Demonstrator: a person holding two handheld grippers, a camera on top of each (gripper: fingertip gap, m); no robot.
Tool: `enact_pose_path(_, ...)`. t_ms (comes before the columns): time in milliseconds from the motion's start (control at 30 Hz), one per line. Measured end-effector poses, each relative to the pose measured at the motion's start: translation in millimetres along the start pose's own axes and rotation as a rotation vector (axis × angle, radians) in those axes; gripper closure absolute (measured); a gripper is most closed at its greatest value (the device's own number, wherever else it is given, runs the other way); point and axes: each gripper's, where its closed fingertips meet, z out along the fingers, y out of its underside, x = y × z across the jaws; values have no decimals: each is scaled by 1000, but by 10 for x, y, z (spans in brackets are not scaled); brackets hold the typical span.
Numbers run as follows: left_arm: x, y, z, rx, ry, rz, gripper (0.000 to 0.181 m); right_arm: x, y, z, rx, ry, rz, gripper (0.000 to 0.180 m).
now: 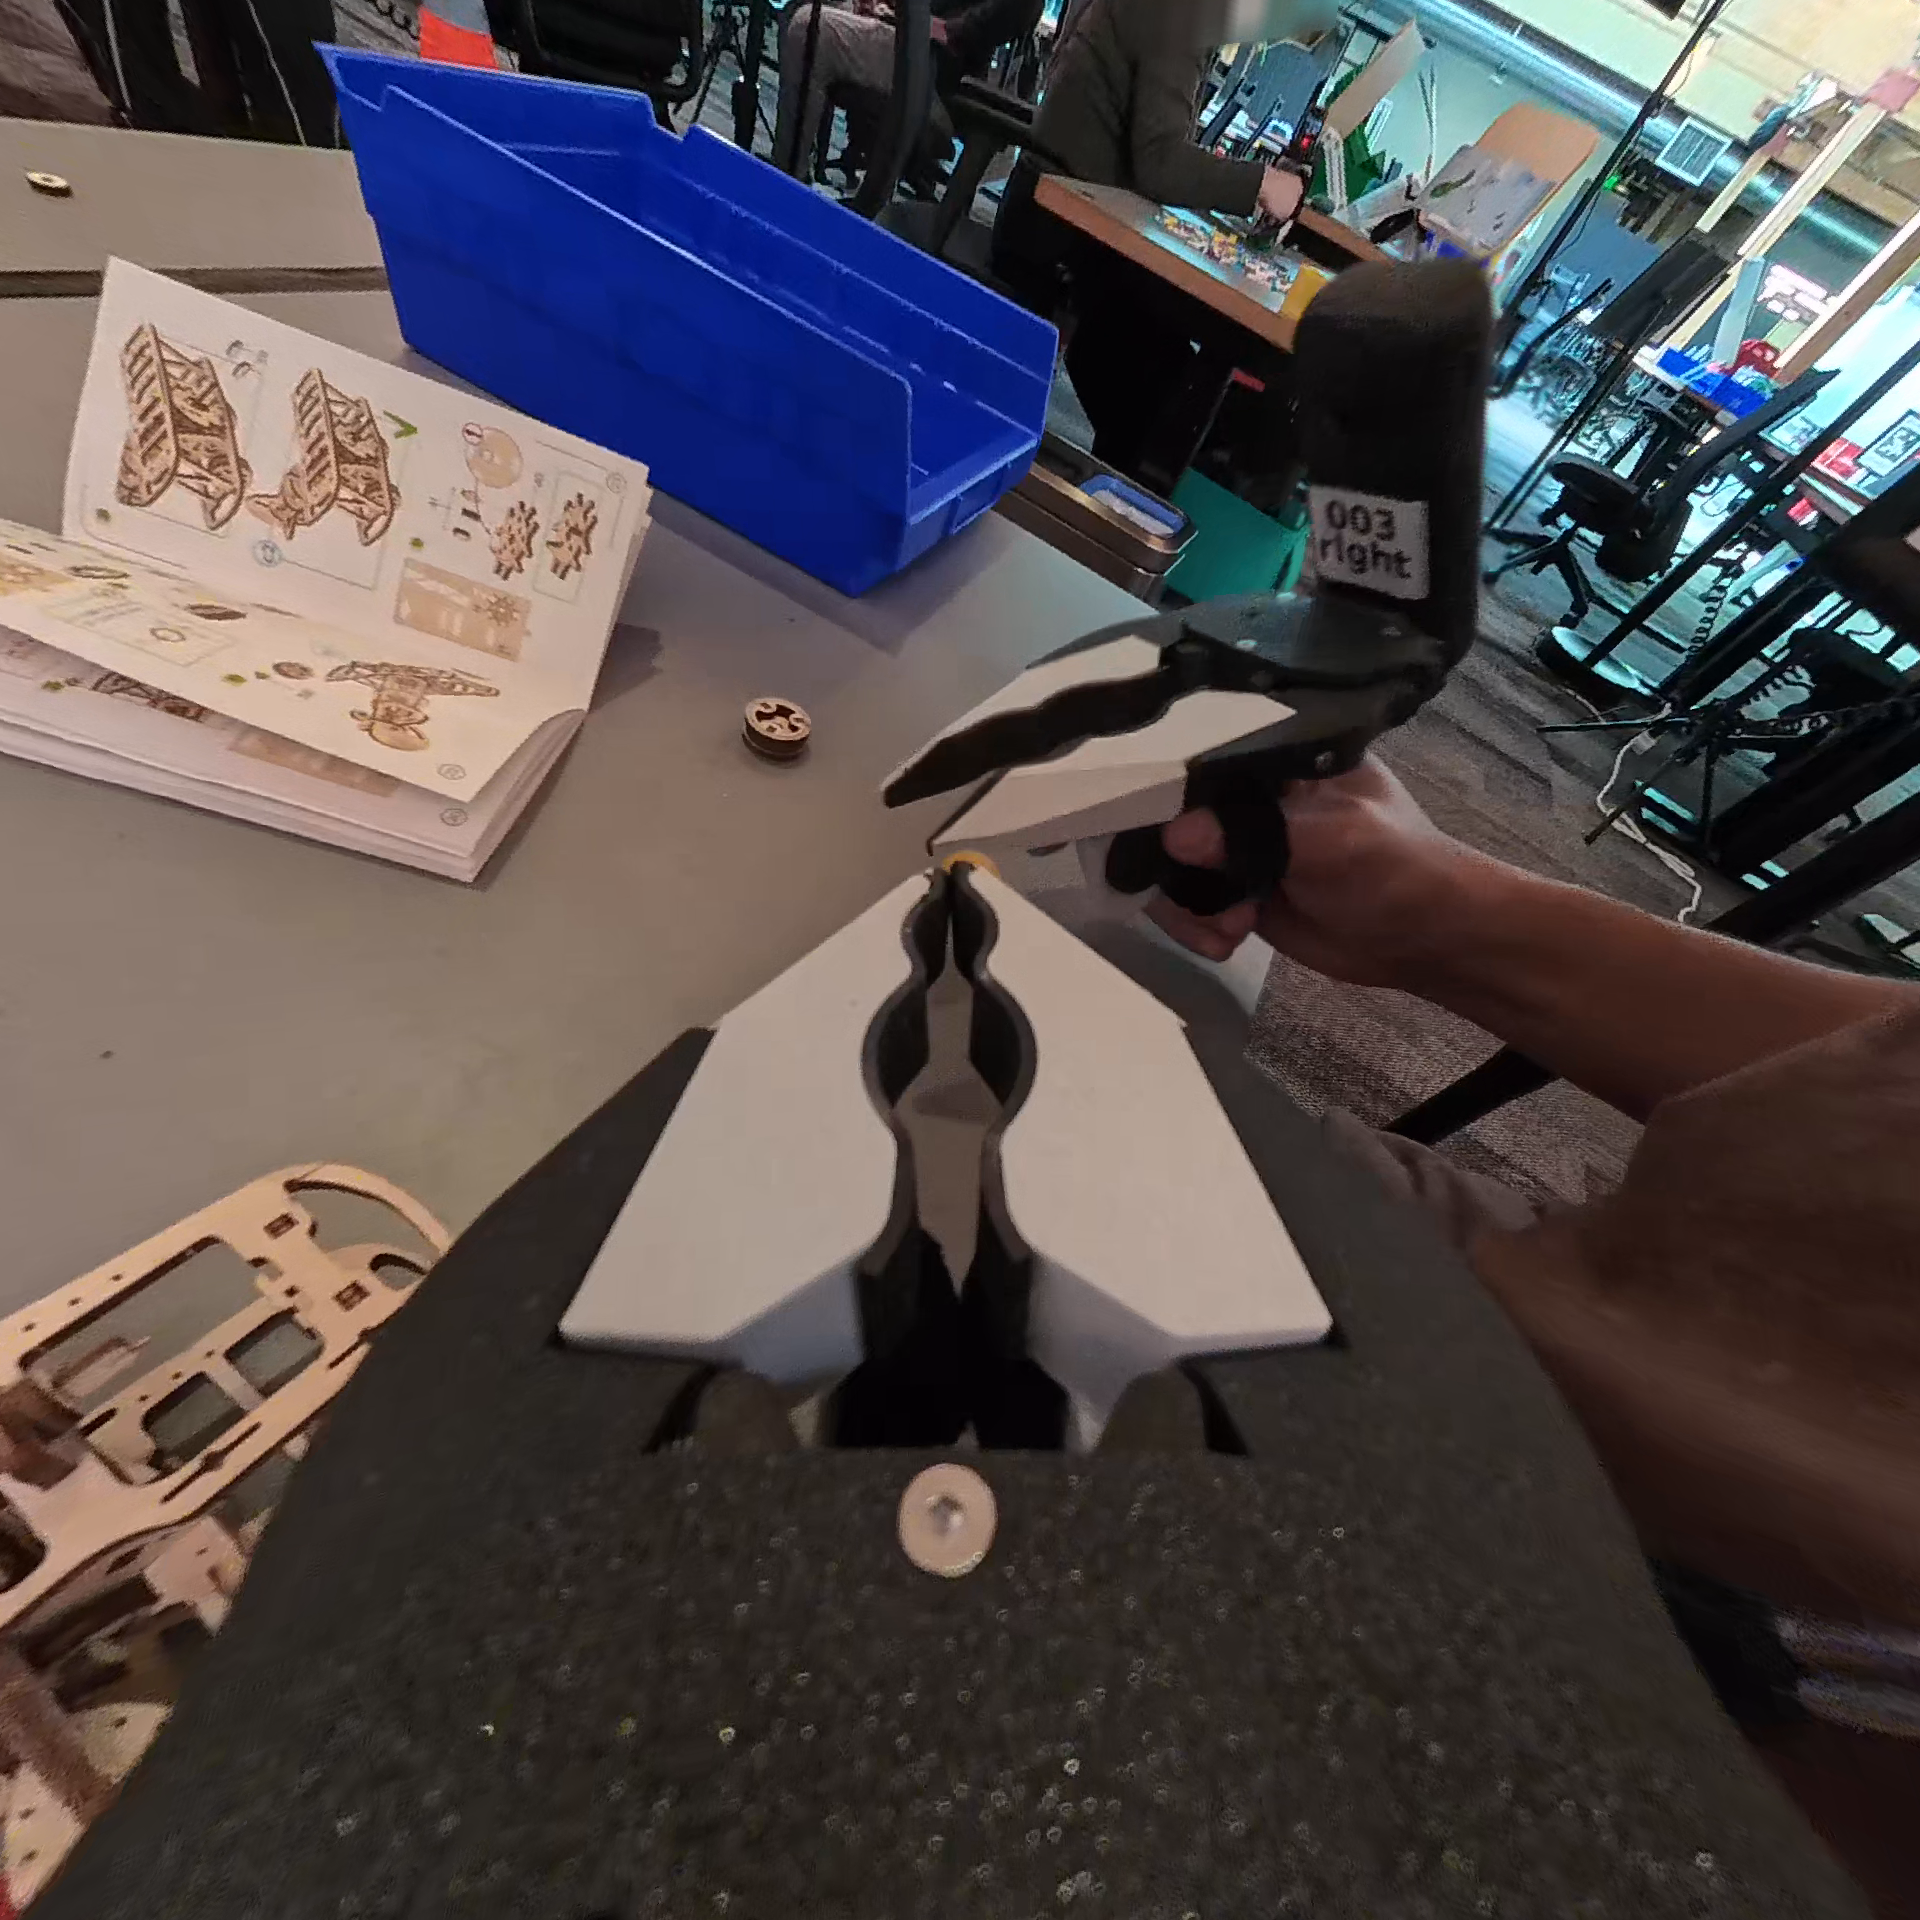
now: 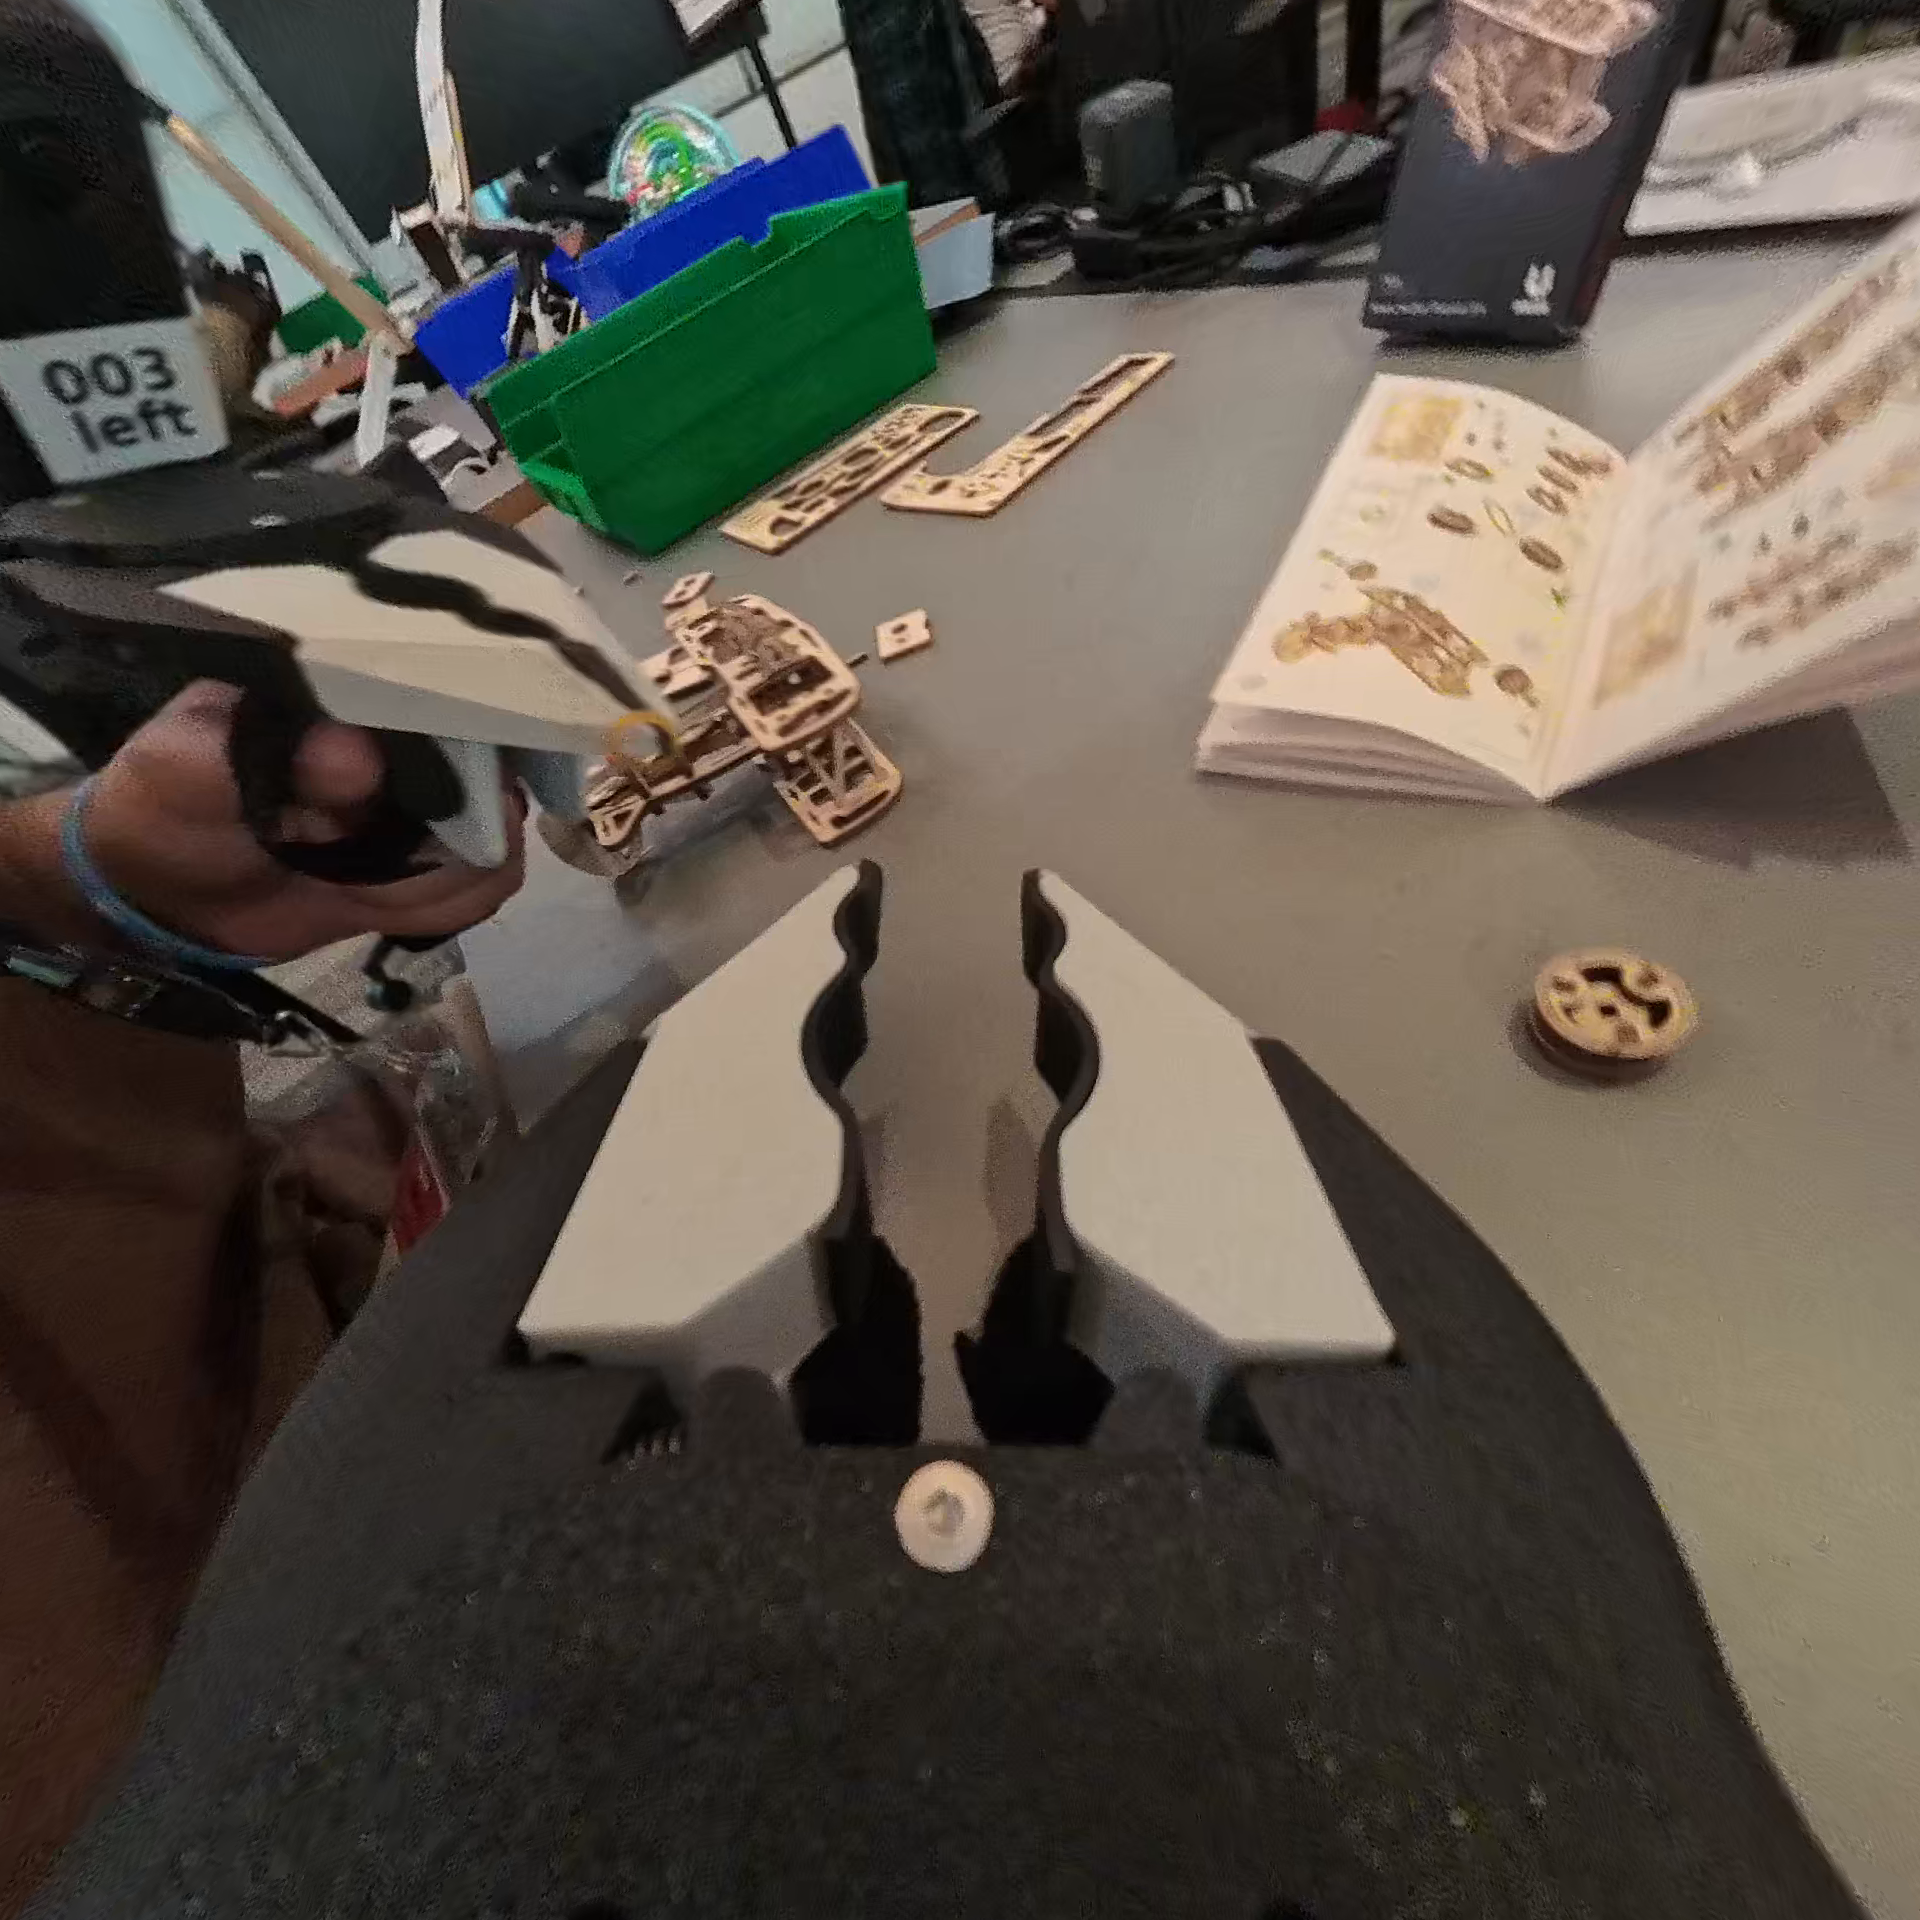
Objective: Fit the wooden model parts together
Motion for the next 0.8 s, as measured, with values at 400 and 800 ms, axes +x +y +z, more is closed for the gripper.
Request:
enact_pose_path(400, 153, -54, 6, 31, 12, 35, 181, -736, -154, -47, 40, -86, -198, 147)
enact_pose_path(800, 579, -292, -51, 158, 69, 213, 181, -907, -364, -370, 136, -235, 10, 155)
